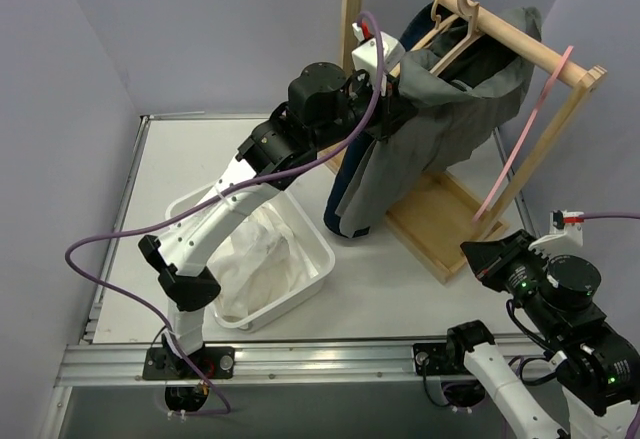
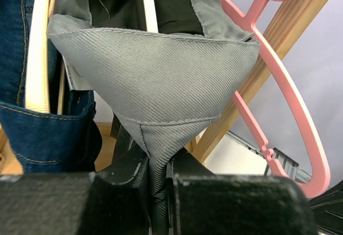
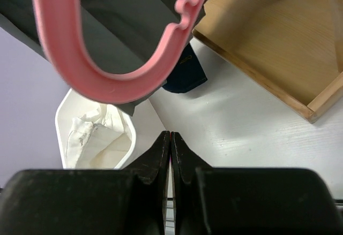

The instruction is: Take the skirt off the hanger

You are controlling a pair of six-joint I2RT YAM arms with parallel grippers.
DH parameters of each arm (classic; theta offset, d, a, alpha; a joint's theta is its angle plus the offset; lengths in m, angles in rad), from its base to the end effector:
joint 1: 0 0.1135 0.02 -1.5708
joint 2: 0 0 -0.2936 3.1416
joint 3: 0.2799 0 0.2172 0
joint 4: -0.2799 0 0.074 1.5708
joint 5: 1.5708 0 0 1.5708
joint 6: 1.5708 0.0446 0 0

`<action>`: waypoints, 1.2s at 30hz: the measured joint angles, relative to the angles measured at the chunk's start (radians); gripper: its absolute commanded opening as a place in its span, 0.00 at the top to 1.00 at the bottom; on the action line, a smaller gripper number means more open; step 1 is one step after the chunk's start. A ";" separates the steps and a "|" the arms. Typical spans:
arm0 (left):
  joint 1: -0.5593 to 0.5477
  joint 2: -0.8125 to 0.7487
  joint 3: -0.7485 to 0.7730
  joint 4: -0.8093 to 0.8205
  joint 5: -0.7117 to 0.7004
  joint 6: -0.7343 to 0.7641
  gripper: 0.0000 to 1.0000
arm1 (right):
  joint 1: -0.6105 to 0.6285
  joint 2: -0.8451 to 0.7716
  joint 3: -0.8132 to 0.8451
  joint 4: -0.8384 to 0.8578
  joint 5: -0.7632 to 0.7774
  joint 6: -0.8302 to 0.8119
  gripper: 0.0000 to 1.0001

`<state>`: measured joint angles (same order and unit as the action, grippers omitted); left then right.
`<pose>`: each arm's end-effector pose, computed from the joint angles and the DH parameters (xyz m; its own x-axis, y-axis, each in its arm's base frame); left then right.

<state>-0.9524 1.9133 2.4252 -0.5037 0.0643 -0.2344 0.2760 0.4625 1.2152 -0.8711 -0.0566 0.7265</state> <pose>0.2236 -0.3192 0.5456 -0.1929 -0.1287 -0.9727 0.8282 0.5102 -0.2317 -0.0139 -0.0013 0.4170 -0.3016 0.6039 -0.7378 -0.1683 0.7280 0.6646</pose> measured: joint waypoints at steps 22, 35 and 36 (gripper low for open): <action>-0.008 -0.408 -0.585 0.029 0.045 0.002 0.98 | 0.000 0.010 0.050 -0.010 0.005 -0.050 0.89; -0.015 -0.643 -0.892 -0.154 0.049 0.013 0.98 | 0.000 0.080 0.189 0.042 -0.128 -0.131 0.65; -0.018 -0.649 -0.893 -0.168 0.050 0.013 0.98 | 0.000 0.087 0.195 0.063 -0.163 -0.129 0.67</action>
<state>-0.9703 1.2648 1.5326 -0.6720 0.1146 -0.2211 0.2756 0.5491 1.4101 -0.8082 -0.2192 0.5976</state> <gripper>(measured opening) 0.139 0.357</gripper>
